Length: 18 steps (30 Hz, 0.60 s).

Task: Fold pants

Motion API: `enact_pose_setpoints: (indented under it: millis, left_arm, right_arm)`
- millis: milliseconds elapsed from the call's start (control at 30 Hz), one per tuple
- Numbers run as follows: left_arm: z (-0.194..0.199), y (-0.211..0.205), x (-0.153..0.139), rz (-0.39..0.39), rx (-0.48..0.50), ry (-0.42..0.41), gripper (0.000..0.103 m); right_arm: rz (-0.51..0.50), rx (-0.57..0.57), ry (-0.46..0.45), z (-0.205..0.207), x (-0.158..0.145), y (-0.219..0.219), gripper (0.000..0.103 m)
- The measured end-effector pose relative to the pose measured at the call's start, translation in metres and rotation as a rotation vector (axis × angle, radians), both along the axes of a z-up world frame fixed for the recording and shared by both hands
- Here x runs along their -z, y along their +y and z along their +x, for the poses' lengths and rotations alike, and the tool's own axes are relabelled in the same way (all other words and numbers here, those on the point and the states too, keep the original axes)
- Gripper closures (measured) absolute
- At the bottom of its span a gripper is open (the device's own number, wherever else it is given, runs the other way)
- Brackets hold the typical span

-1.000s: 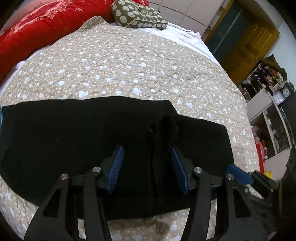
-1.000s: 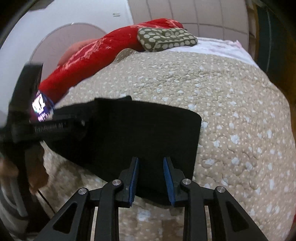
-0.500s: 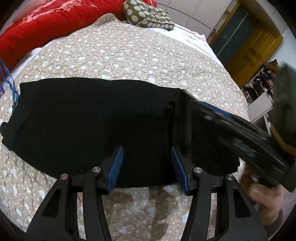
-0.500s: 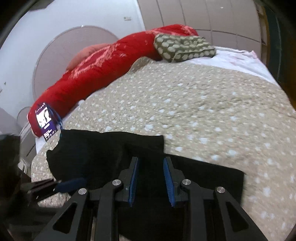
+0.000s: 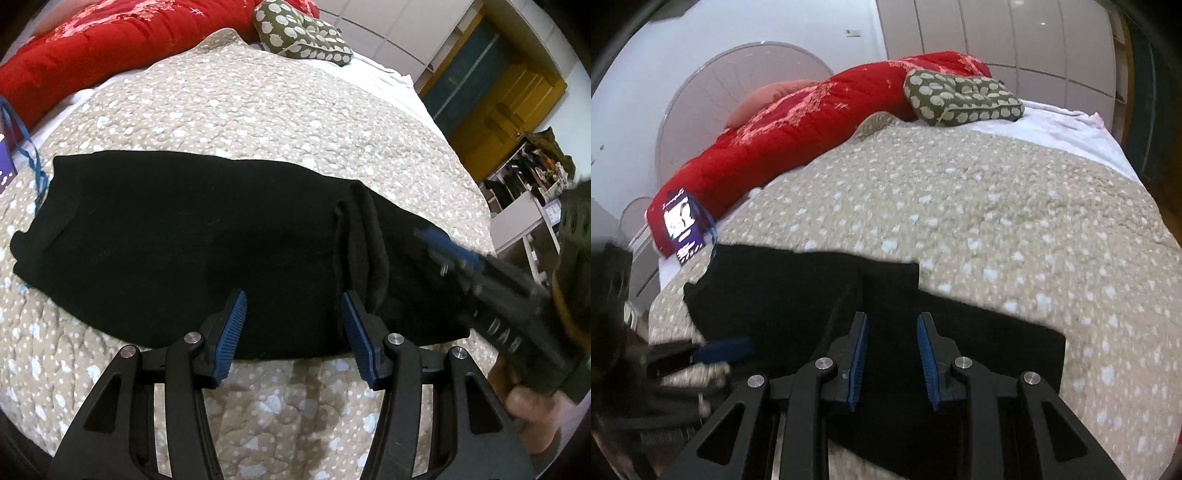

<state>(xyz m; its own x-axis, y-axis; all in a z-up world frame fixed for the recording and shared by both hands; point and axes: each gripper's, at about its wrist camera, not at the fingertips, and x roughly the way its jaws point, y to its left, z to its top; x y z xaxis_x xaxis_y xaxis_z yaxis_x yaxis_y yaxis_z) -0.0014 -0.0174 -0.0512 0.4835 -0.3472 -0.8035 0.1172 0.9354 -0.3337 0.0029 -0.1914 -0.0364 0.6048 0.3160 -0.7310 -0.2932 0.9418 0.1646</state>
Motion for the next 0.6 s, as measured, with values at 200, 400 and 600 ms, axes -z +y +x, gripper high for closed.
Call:
enact_pose_setpoints:
  millis: [200, 400, 600]
  left_arm:
    - [-0.009, 0.005, -0.003, -0.012, -0.009, 0.004, 0.034]
    - [-0.026, 0.026, -0.015, -0.029, -0.037, -0.009, 0.034]
    - [-0.045, 0.069, -0.015, -0.035, -0.127, -0.015, 0.034]
  right_arm:
    - [-0.037, 0.023, 0.041, -0.005, 0.029, 0.007, 0.077]
    - [-0.001, 0.007, 0.032, -0.010, 0.010, 0.009, 0.077]
    - [0.015, -0.010, 0.028, -0.014, 0.009, 0.017, 0.077]
